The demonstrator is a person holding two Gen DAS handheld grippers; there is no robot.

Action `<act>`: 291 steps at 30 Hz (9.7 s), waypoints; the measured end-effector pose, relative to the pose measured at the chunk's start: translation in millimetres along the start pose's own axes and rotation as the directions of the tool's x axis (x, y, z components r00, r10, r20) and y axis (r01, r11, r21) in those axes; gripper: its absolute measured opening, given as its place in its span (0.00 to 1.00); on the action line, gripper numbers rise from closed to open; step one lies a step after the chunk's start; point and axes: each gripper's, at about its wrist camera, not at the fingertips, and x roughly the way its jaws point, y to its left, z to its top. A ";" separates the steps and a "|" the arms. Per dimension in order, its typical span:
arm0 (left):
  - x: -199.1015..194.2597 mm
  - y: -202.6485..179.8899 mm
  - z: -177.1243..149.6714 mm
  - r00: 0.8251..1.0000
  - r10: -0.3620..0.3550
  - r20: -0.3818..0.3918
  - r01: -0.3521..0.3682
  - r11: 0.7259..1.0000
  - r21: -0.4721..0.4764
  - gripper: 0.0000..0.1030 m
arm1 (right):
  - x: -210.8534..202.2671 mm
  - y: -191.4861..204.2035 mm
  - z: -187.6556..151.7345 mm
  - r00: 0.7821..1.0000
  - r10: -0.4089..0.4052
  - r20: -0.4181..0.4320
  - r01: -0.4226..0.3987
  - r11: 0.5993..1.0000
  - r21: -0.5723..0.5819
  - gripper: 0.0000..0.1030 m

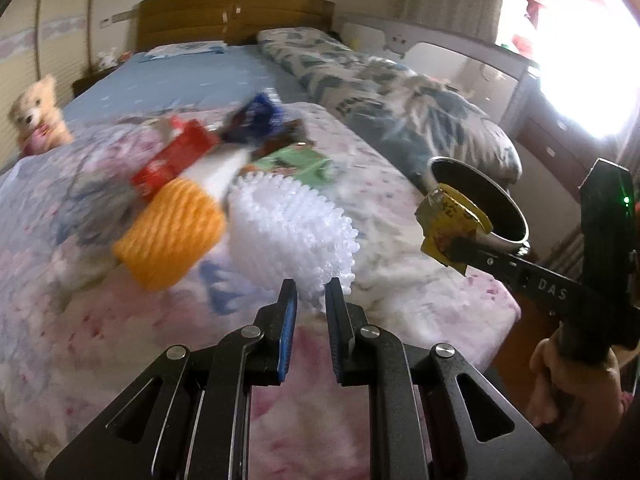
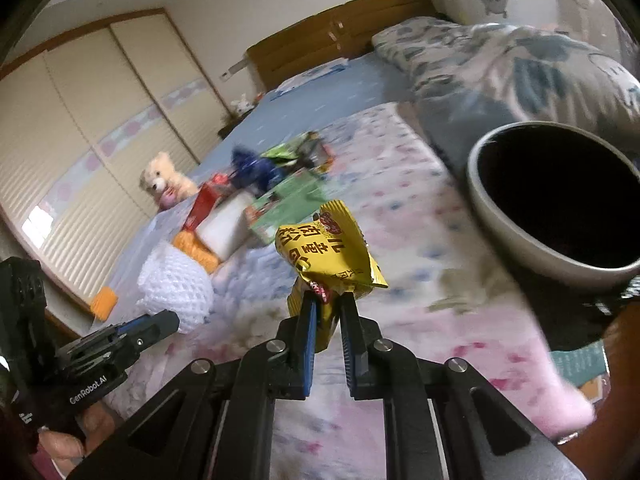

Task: Collect trash
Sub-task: 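Carry the yellow bag and white foam net with both grippers over the bin, then open both grippers to drop the yellow bag and foam net into the bin, then move both open grippers back over the remaining trash on the bed, then grasp the orange foam net with the left gripper while the right grasps the green milk carton, then carry the orange net and milk carton with both grippers over the black bin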

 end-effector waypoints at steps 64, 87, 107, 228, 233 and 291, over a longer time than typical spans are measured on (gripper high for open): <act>106.1 -189.8 80.2 0.983 -0.161 -0.082 0.178 0.945 0.275 0.22 | -57.4 -170.6 62.5 0.973 -0.228 0.046 0.216 0.958 0.188 0.15; 71.3 -109.4 43.1 0.996 -0.068 -0.057 0.074 0.991 0.113 0.61 | -62.2 -138.7 49.8 0.970 -0.221 0.103 0.197 0.958 0.207 0.76; 11.8 7.5 6.5 0.997 0.073 -0.002 -0.073 0.994 -0.076 0.61 | -15.4 -32.1 27.7 0.997 -0.063 0.053 0.061 0.998 0.025 0.84; -6.7 47.7 0.5 1.000 -0.018 0.003 0.019 0.993 -0.114 0.27 | 80.6 7.1 46.3 0.970 -0.216 -0.109 0.207 0.975 -0.081 0.49; 1.0 24.2 5.4 0.999 -0.046 -0.013 0.045 0.997 -0.070 0.27 | 52.0 -3.8 44.7 0.984 -0.165 -0.073 0.162 0.986 -0.051 0.46; 112.9 -181.3 92.2 0.986 -0.124 -0.114 0.149 0.956 0.251 0.27 | -46.9 -169.1 70.3 0.978 -0.203 0.056 0.186 0.958 0.218 0.46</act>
